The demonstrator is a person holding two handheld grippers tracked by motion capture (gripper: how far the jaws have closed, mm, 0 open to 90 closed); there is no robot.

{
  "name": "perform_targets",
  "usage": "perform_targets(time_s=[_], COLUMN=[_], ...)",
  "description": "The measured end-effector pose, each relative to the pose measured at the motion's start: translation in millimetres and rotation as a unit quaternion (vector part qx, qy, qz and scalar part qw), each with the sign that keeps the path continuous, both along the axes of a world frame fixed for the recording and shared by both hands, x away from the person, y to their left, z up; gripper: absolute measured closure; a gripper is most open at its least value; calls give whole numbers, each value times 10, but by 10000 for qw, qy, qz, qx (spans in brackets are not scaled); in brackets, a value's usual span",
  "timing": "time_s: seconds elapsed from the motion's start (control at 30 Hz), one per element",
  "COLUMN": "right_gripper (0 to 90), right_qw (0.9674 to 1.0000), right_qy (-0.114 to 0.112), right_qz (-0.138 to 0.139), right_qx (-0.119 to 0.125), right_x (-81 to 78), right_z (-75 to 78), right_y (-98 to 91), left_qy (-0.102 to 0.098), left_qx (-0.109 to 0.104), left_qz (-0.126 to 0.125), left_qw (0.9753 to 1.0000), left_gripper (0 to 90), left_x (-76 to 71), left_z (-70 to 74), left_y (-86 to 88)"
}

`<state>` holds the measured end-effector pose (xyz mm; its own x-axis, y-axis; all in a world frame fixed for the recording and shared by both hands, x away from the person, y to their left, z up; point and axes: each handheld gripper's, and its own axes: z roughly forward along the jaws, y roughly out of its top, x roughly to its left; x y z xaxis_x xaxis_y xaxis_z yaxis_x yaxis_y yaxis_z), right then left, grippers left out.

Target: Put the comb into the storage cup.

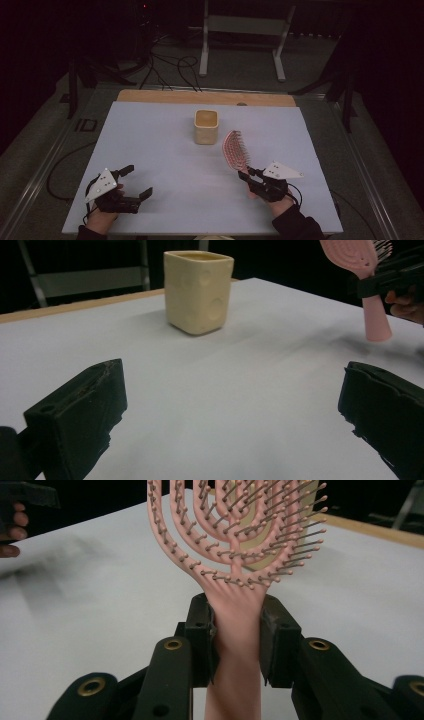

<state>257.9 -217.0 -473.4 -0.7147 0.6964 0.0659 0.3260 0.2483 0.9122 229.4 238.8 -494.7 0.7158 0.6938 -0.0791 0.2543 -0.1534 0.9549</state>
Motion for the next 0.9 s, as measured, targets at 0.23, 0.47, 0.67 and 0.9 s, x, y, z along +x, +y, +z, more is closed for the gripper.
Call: perform_targets(time_s=[0.23, 0.47, 0.67, 0.9], right_gripper=[704, 704, 703, 704], right_qw=[9998, 9998, 9997, 9997], right_qy=[-46, -99, -110, -119], right_qz=[-70, -125, -214, -212], right_qx=[181, 115, 104, 97], right_x=[23, 27, 35, 30], right_z=[-4, 15, 27, 47], right_y=[-43, -27, -38, -32], left_qy=[42, 59, 113, 202], left_qx=[-20, 115, 226, 239], left_qz=[-28, -170, -225, -333], left_qw=[10000, 9998, 9994, 9990], left_gripper=[3, 3, 3, 3], left_x=[21, 71, 137, 222], left_z=[103, 231, 348, 502], left_y=[-78, -167, -217, -266])
